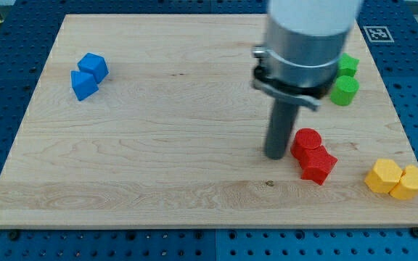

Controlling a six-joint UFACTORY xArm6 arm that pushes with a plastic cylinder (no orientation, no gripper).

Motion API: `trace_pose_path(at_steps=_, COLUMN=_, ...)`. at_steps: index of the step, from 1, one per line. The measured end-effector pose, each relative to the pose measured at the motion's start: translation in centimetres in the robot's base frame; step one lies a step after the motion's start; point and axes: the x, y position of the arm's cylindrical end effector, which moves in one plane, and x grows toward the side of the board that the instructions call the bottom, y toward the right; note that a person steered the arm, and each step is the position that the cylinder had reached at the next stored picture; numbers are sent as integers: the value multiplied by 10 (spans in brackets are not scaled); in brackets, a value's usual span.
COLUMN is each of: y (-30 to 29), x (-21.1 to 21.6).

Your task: Move the red block to the bottom right

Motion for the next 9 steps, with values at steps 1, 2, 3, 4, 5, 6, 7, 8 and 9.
trace_pose_path(at_steps=1, y=19, x=7)
trace_pose_path(at_steps=2, y=19, x=8)
trace_pose_path(at_steps=3, y=27, x=9)
trace_pose_path(at_steps=4, y=48, x=10)
trace_pose_path(at_steps=5, y=50, x=10)
trace_pose_path(at_steps=6, y=44, x=12)
trace_pose_path(at_steps=7, y=-5, x=4)
trace_pose_path(at_steps=8, y=-10, x=-19)
trace_pose_path(at_steps=9, y=0, x=-49)
